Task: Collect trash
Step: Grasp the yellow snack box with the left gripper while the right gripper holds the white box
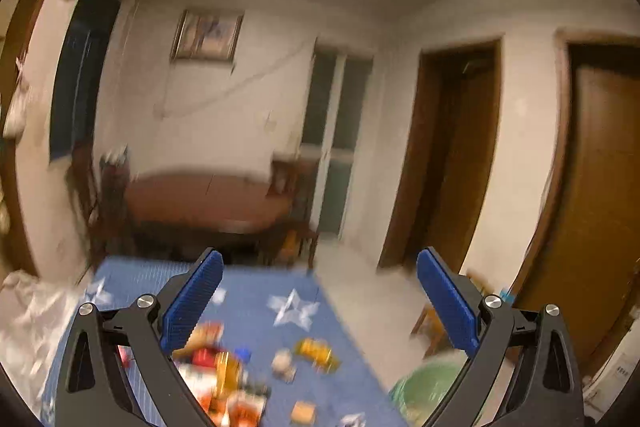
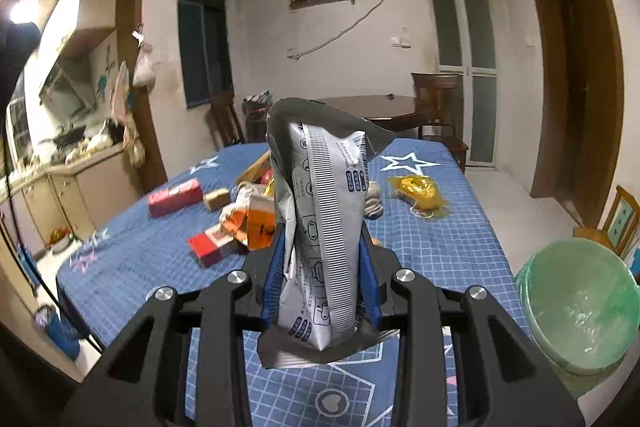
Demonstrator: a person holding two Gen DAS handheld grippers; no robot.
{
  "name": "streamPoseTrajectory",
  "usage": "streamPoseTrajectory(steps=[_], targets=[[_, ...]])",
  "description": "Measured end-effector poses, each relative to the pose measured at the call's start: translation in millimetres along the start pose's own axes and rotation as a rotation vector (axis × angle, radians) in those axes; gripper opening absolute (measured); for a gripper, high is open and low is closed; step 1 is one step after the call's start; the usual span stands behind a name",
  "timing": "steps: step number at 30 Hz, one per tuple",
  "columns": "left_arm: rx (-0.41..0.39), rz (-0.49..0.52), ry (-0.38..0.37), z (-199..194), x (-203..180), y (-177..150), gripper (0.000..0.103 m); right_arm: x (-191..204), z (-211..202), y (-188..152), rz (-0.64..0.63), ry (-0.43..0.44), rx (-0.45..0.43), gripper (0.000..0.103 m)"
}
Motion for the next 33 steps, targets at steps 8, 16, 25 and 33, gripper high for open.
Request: streamPoseTrajectory(steps=[8,16,25,33], targets=[[0.014,0.209,0.176,26.6,65.2,-25.5,0.098,-1.0,15.3,-5.9,0.028,0.017,0.037,0.033],[0.377,0.523,0.34,159.4,193.6,-186.0,0.098,5.8,40.1,-23.7,-0.017,0.059,0.117,0.034],[0.54,0.646,0.292,234.9,246.4,-251.6,0.095,-9.3,65.4,-30.6,0.043,0.061,0.164,0.034],[0.643,0.715,0.21,293.1,270.8,-271.6,0.086,-21.4,79.0,-38.1,0.08,0.052,0.201,0.034]])
Point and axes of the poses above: each gripper's, at about its wrist camera, not at the fingertips, and z roughly the way its jaws point, x to its left, y to its top, the point moved 1 cm from there along z, roughly the way its jaws point, and after that the axes turned 6 degrees about x, right-handed, at the moved point
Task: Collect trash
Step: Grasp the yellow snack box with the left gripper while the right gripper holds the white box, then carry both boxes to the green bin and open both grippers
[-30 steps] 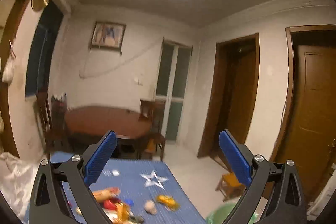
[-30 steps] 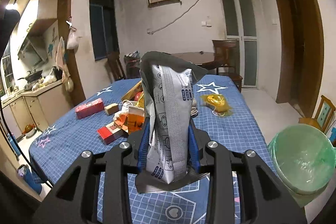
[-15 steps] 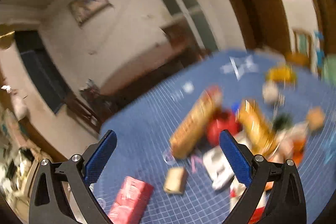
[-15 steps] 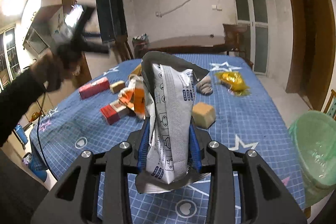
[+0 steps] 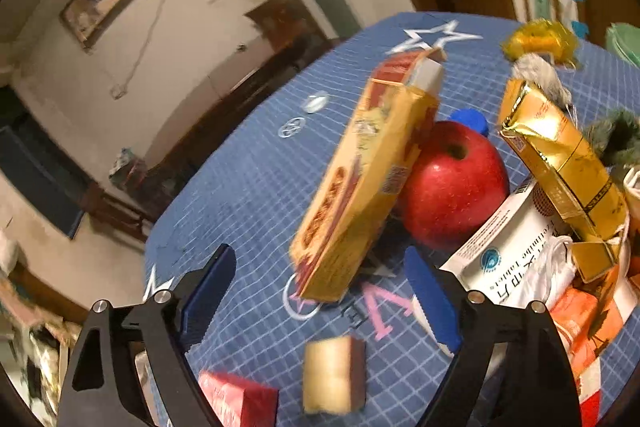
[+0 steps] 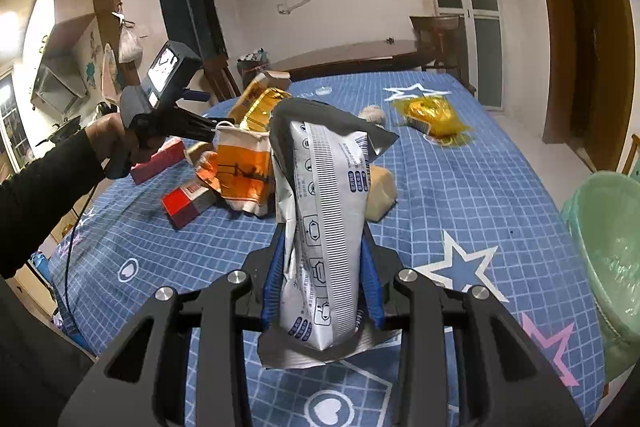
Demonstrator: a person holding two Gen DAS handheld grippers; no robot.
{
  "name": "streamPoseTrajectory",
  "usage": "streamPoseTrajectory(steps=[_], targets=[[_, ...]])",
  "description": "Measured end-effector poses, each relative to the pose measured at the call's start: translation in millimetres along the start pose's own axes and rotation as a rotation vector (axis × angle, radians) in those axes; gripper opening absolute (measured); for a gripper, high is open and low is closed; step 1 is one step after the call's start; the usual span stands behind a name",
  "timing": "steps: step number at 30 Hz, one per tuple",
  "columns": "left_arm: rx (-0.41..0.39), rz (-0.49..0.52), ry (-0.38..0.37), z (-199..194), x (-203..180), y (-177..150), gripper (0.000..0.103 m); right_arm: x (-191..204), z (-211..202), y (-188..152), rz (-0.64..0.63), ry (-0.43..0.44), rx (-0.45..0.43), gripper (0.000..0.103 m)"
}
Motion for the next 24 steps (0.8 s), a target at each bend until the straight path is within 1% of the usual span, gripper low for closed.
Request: streamPoseTrajectory(steps=[2,4,5,6,7,8,10,11,14,17,19,20,21,24], targets=[[0.02,0.027,-0.004,13.4,0.2,4.5,0.086,-2.5,1.5,1.2,0.007,-0.002,0.002,0.034],[0.03,0.018,-0.004,23.7,-0.3,12.9,0.086,-4.5,2.6,1.2,0.01,-0.008,0.003,0.034],[0.035,0.008,-0.009,29.5,2.8,15.1,0.083,-5.1,2.9,1.1,0.011,-0.011,0.003,0.034],[0.041,-0.007,-0.02,36.2,6.2,17.7,0.069,-5.7,2.7,1.1,0.011,-0.015,0.001,0.034],[0.058,-0.021,-0.041,41.7,8.4,18.7,0.06,-6.0,2.4,0.9,0.012,-0.018,-0.002,0.034],[0.072,-0.028,-0.057,44.4,7.7,17.3,0.042,-7.5,2.2,1.8,0.014,-0.021,-0.005,0.032],[0.072,-0.029,-0.013,45.5,3.2,15.4,0.039,-8.2,0.9,2.3,0.013,-0.029,-0.014,0.032],[0.074,-0.034,-0.006,42.5,0.2,15.1,0.038,-8.0,0.2,2.6,0.007,-0.035,-0.018,0.032],[0.062,-0.092,-0.02,28.6,8.9,10.9,0.032,-5.8,-2.9,6.1,-0.017,-0.048,-0.032,0.031],[0.049,-0.164,0.017,4.1,25.5,5.3,0.03,-5.4,-8.0,13.9,-0.029,-0.047,-0.056,0.031],[0.048,-0.239,0.028,-24.0,36.9,-3.0,0.03,-4.9,-11.1,21.6,-0.035,-0.041,-0.072,0.031],[0.045,-0.261,0.027,-36.2,35.5,-5.8,0.03,-4.4,-12.5,24.8,-0.038,-0.038,-0.079,0.031],[0.033,-0.287,0.021,-56.6,32.6,-10.7,0.03,-3.8,-13.9,29.0,-0.043,-0.033,-0.086,0.031],[-0.016,-0.322,-0.006,-108.2,14.6,-20.5,0.03,-1.5,-18.1,36.9,-0.053,-0.029,-0.102,0.031]])
Point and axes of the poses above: each gripper's, at about its wrist camera, not at the fingertips, and z roughly the way its jaws point, x to its left, y to its top, the point moved 1 cm from there along z, roughly the way its jaws point, and after that the axes turned 6 degrees about x, right-handed, at the moved point
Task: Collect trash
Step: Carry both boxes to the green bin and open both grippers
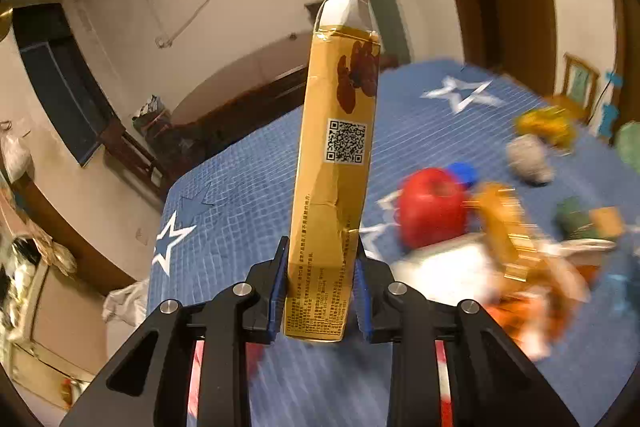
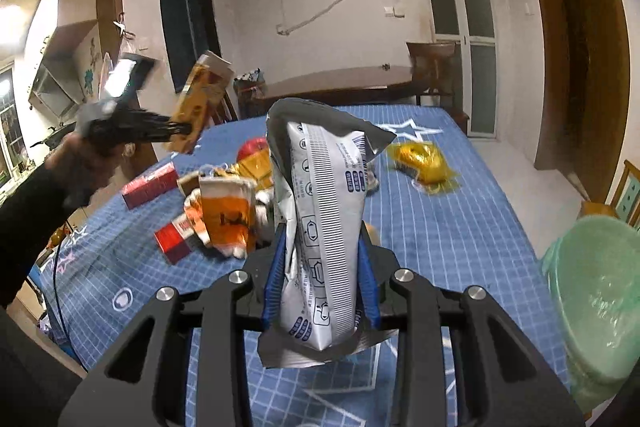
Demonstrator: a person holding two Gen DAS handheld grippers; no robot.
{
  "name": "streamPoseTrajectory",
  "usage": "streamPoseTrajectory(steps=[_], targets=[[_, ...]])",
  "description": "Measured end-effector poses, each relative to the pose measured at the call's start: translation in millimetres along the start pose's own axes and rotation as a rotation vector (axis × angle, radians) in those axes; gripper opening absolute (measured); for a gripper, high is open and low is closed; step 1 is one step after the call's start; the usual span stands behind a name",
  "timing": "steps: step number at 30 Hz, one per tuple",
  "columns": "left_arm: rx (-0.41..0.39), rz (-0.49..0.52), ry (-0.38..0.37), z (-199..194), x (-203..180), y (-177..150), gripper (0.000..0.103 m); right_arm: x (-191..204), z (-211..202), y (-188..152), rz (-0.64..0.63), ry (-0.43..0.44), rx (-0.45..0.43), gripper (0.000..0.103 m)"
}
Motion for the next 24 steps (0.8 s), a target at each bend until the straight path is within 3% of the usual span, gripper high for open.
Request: streamPoseTrajectory(steps=[5,9,18,24], targets=[[-0.013,-0.086,-0.076,-57.8,-37.8,-16.9,0.03,2.3,-12.0,5.0,-0.008,-0.01,-0.033,0.031],[-0.026,-0.119,-0.143,-83.7,-94.7,-22.1,0.03,-5.3,-25.1,6.7,0.005,-0.047,-0.046,0.031],[-0.039,-0.059,-0.219,-77.5,-219.4,11.0,0.03,-67.6,-68.6,4.9,0.13,-0.219,-0.056,0.031],[-0.06,0.043,-0.274,-67.0,-301.3,43.4,0.03,-128.8,-86.5,-0.5,0.231,-0.362,0.017,0.031]])
Point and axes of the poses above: each gripper's, at about its wrist camera, not at the fingertips, and z roughly the way its jaws point, x to its left, y to its top, the point moved 1 cm from there along z, roughly the way its jaws point, and after that the axes turned 6 degrees about x, right-handed, at the moved point
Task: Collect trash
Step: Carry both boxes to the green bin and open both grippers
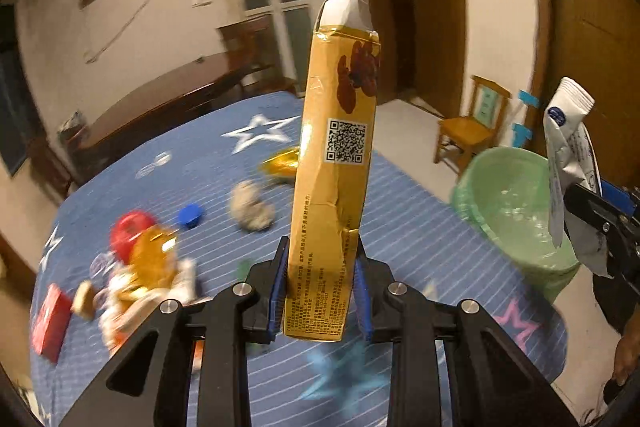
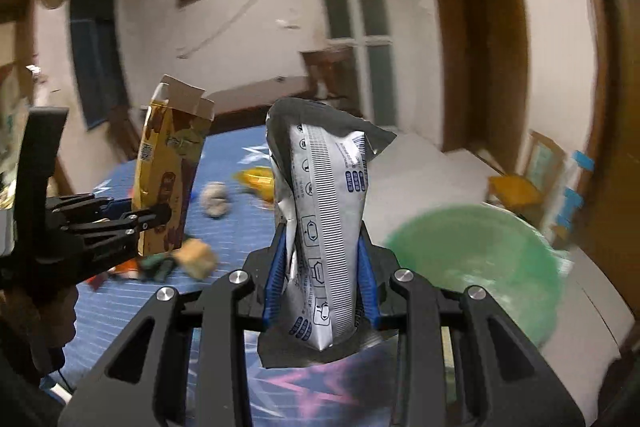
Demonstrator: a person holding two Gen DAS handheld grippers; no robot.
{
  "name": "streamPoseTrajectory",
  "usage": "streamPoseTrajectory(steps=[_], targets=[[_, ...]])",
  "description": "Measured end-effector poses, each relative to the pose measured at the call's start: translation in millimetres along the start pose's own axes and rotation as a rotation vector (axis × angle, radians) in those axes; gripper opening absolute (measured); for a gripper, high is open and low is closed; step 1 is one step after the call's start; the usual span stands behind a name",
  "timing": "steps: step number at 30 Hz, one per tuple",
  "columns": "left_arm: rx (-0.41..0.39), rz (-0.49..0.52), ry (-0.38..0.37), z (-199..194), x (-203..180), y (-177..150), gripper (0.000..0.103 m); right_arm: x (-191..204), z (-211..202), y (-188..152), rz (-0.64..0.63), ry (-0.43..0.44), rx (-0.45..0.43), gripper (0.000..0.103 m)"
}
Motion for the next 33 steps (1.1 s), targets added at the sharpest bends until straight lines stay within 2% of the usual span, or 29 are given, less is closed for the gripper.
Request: streamPoseTrajectory(steps=[6,14,27,33], targets=[[-0.007,0.093,-0.052,27.6,-63.0,32.4,0.03,-47.8,9.7,5.8,0.028,-0.111,0.068,0.031],[0.026,0.175,-0.072,67.5,-126.0,57.8,0.03,-100.1,18.5,7.6,0.065,-0.166,0.107,0.031],[0.074,0.251,-0.096,102.5,-173.2,61.3,0.03,-138.4,44.6,-3.0,0.117,-0.184,0.203,0.031],[0.104,0.269,-0.148,116.0,-188.1,67.6,0.03,-153.3,56.2,-3.4,0.154,-0.193,0.238,0.031]])
Point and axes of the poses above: each gripper's, at about its wrist camera, not at the fingertips, and z roughly the way its jaws point, x to its left, y to its top, the point moved 1 cm from there along z, roughly the way its jaws point, and after that the axes turned 6 degrees about x, right-handed, at the moved point
